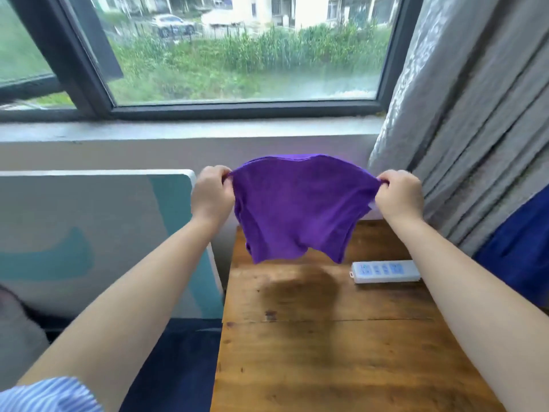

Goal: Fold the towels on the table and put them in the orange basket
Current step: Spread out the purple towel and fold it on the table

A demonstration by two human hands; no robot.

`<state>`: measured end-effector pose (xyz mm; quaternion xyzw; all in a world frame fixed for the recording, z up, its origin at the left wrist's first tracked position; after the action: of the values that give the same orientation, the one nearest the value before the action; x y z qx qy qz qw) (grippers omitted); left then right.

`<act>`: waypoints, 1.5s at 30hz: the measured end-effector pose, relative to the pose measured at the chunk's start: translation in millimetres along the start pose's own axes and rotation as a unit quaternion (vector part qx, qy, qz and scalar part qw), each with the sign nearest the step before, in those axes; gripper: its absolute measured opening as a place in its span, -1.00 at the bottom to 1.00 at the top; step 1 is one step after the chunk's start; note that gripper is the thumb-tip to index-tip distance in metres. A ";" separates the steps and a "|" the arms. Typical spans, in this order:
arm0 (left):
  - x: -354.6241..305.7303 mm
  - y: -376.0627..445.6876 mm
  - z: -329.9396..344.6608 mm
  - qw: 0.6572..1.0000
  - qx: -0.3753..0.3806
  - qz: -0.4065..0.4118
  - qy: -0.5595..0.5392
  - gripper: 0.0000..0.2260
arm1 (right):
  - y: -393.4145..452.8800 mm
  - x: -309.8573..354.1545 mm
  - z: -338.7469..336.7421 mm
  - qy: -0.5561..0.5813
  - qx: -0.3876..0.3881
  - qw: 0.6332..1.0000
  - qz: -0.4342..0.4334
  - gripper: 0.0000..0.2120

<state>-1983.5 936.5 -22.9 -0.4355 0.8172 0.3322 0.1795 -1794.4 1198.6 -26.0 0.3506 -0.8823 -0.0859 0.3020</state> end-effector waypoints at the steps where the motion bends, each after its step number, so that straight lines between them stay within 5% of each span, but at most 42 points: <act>1: 3.7 -4.6 5.3 0.994 0.056 0.008 0.094 -0.80 | -0.9 -3.2 3.9 -0.049 0.040 0.998 0.008 -0.70; 4: 29.7 -22.6 11.3 0.945 0.159 0.007 0.286 -0.80 | -9.5 -5.1 1.7 -0.104 0.063 0.993 0.001 -0.69; 8: 13.7 -12.2 -34.0 0.987 -0.038 0.026 0.156 -0.83 | -4.1 8.7 -38.6 -0.018 -0.089 0.996 -0.012 -0.69; 10: -6.8 -13.1 -43.3 0.984 -0.080 0.086 0.133 -0.85 | 1.6 7.5 -42.8 0.001 -0.090 0.996 0.000 -0.68; 14: -2.8 -7.5 -19.2 0.968 0.070 0.067 0.231 -0.81 | 1.9 -3.6 -22.7 -0.062 0.002 0.998 0.012 -0.67; 19: 12.7 -2.3 -5.6 0.958 0.125 -0.005 0.259 -0.80 | -0.3 -7.5 -6.4 -0.054 0.018 0.998 0.014 -0.67; 27: 5.5 8.5 -10.4 0.983 0.052 -0.025 0.174 -0.81 | 8.2 5.2 -7.8 0.036 -0.076 0.996 -0.037 -0.73; 31: 14.3 -1.3 -16.1 0.972 0.041 -0.011 0.232 -0.80 | 2.7 6.8 -6.8 0.068 -0.064 0.992 -0.085 -0.75; 36: 46.0 -53.1 14.5 0.928 0.166 -0.003 0.334 -0.77 | -34.6 -20.0 29.6 -0.004 0.075 0.988 -0.138 -0.86; 45: 92.4 -195.7 98.4 0.761 0.478 0.042 0.437 -0.77 | -164.4 -85.0 96.5 -0.090 0.301 0.928 -0.201 -0.88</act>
<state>-1872.0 872.3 -222.7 -0.3563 0.8774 -0.3200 -0.0265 -1709.8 1128.2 -203.4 0.5855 -0.8015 0.0938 0.0776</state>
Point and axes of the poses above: each hand's wrist, its own y-axis towards the middle knuckle, its own z-axis out of the palm, x = y × z, the point moved 8 cm from there along y, towards the middle knuckle, and after that the axes turned 1 degree about z, right-handed, at the moved point
